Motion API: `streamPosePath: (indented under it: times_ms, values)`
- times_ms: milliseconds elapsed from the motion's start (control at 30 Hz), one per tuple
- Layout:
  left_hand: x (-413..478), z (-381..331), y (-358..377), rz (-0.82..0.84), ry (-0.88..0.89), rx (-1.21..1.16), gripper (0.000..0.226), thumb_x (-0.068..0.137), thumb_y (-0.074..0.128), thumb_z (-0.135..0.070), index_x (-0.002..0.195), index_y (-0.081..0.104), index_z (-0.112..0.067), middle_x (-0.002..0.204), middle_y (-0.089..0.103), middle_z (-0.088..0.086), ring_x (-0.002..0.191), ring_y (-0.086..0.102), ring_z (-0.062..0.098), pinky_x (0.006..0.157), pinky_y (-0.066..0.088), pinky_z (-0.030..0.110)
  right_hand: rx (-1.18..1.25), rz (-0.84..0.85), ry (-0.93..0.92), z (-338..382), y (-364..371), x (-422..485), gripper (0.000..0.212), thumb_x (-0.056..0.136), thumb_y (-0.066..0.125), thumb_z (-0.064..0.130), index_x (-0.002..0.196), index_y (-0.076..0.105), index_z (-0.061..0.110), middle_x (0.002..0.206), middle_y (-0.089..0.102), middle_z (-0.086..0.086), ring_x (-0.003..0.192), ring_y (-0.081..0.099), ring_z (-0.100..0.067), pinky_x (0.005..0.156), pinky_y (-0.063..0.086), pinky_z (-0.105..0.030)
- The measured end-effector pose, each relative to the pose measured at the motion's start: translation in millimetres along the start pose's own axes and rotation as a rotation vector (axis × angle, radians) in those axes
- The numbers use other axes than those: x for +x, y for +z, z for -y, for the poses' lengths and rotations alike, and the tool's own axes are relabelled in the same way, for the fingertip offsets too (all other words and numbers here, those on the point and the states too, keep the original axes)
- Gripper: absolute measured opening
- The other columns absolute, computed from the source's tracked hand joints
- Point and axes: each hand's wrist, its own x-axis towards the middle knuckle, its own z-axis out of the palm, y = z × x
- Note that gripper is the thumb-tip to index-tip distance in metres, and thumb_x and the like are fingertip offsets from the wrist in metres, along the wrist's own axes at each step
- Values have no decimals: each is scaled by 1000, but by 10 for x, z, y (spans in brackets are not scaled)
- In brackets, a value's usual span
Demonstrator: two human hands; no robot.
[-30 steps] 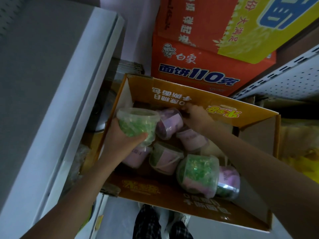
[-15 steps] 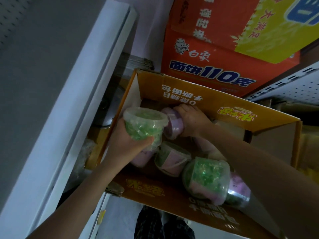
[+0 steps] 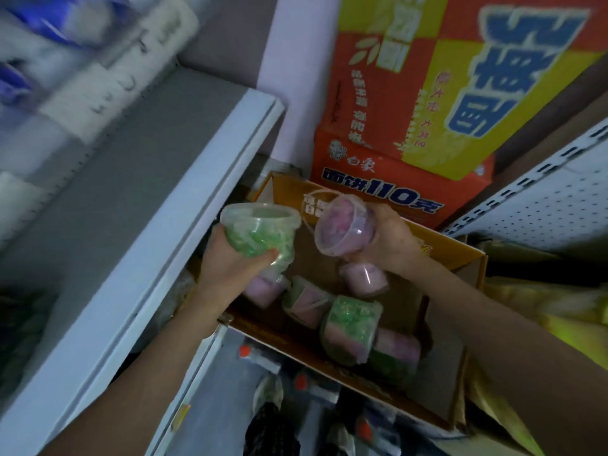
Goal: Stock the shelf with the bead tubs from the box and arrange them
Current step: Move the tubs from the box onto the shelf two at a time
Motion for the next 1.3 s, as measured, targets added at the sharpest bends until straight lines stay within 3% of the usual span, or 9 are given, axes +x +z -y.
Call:
streamPosePath:
  times_ms: [100, 267, 333, 500, 733, 867, 967, 1067, 1300]
  values:
    - [-339, -289, -172, -96, 29, -13, 66, 66, 84, -21, 117, 43, -18, 98, 51, -11, 86, 50, 6, 68, 38, 16, -38, -83, -40, 286, -293, -219, 98, 54, 89, 42, 134, 43, 9, 126, 53, -6, 117, 51, -23, 99, 43, -34]
    - [-872, -713, -557, -228, 122, -42, 46, 64, 84, -20, 93, 47, -22, 84, 56, -14, 80, 58, 9, 65, 45, 14, 137, -203, -75, 769, -843, -640, 99, 54, 90, 39, 133, 40, 5, 125, 54, -7, 115, 53, -23, 93, 39, -27]
    - [-1088, -932, -715, -273, 171, -46, 51, 66, 83, -20, 100, 45, -21, 85, 52, -17, 85, 54, 11, 69, 41, 19, 270, -248, -83, 968, -1066, -783, 102, 51, 91, 40, 134, 40, 9, 125, 53, -1, 115, 52, -18, 93, 42, -28]
    - [-1590, -1370, -1194, -411, 254, -97, 73, 61, 85, -25, 121, 46, -14, 113, 59, 1, 104, 57, 17, 89, 45, 30, 432, -319, -157, 1530, -1628, -1119, 96, 55, 89, 32, 136, 39, 16, 116, 48, 9, 109, 45, -7, 94, 40, -24]
    - [-2185, -1882, -1956, -648, 350, -106, 77, 64, 84, -28, 125, 44, -5, 120, 57, 7, 104, 55, 19, 83, 42, 28, 690, -334, -213, 2299, -2235, -1326, 91, 50, 90, 35, 129, 49, 16, 123, 58, 3, 110, 57, -13, 94, 48, -28]
    - [-2430, -2134, -2424, -747, 419, -147, 73, 65, 84, -25, 123, 43, -6, 115, 55, 5, 100, 53, 18, 82, 43, 30, 739, -358, -307, 2858, -2545, -1360, 75, 54, 90, 25, 119, 54, 14, 112, 62, 2, 98, 60, -12, 78, 47, -20]
    - [-2588, -2260, -2792, -804, 480, -162, 75, 65, 84, -28, 124, 43, -7, 114, 55, 2, 105, 55, 20, 86, 46, 33, 783, -356, -387, 3284, -2694, -1359, 78, 48, 91, 31, 115, 55, 13, 111, 64, 0, 96, 63, -13, 79, 51, -24]
    - [-2754, -2298, -3176, -868, 517, -146, 74, 64, 84, -33, 123, 46, -9, 117, 58, 2, 106, 57, 19, 82, 44, 29, 799, -326, -455, 3732, -2777, -1411, 69, 60, 88, 21, 118, 54, 10, 106, 61, 3, 92, 59, -11, 69, 47, -13]
    - [-3196, -2288, -3991, -1090, 541, -87, 73, 64, 84, -35, 121, 47, -9, 112, 56, -2, 103, 54, 14, 83, 40, 25, 811, -192, -593, 4710, -2761, -1472, 73, 59, 88, 28, 121, 52, 14, 109, 60, 1, 96, 60, -15, 75, 52, -23]
